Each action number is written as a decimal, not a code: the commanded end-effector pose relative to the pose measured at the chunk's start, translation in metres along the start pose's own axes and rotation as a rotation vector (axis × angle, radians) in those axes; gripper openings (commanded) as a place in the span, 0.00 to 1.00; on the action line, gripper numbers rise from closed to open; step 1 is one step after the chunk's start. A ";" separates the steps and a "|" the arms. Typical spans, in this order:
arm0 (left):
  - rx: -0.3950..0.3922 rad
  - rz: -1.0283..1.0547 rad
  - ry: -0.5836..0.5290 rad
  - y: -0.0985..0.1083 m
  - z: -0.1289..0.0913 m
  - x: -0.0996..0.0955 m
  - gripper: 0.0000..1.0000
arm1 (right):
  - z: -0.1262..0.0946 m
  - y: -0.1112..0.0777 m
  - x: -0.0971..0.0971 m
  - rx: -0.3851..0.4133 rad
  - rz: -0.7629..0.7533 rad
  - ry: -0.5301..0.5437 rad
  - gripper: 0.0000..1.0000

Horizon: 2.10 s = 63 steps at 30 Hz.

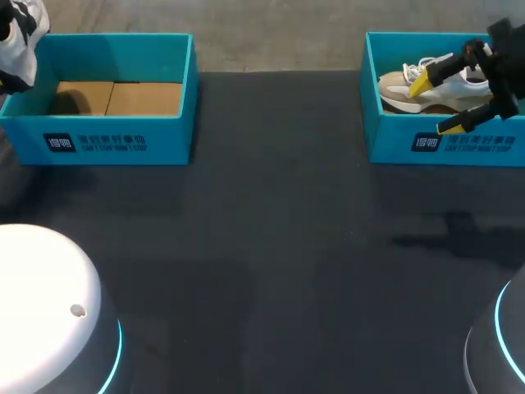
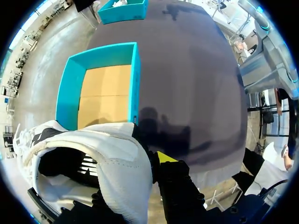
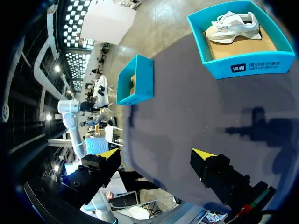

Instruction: Take the shoe out of the shoebox, open the shoe tongue, remove and reinsert the insole, then place the shoe into the shoebox

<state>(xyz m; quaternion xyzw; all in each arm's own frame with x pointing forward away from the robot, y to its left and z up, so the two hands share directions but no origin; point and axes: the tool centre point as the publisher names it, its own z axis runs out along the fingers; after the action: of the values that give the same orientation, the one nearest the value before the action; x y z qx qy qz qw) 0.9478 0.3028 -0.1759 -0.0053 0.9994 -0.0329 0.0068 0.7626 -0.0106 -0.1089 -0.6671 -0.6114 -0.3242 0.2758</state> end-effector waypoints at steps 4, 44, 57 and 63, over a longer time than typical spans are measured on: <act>0.033 -0.021 0.038 0.019 0.017 -0.043 0.00 | 0.001 0.000 0.000 0.000 0.001 -0.002 1.00; -0.078 0.583 0.055 0.018 0.028 -0.077 0.00 | 0.001 0.000 0.000 0.000 0.001 -0.002 1.00; -0.308 1.403 0.201 0.032 0.023 -0.085 0.00 | 0.001 0.000 0.000 0.000 0.001 -0.002 1.00; -0.416 1.790 0.166 0.040 0.018 -0.088 0.00 | 0.001 0.000 0.000 0.000 0.001 -0.002 1.00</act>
<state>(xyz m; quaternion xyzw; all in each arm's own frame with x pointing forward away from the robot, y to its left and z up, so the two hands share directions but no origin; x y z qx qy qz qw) 1.0360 0.3412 -0.1998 0.4002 0.9137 0.0582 -0.0401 0.7626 -0.0106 -0.1089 -0.6671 -0.6114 -0.3242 0.2758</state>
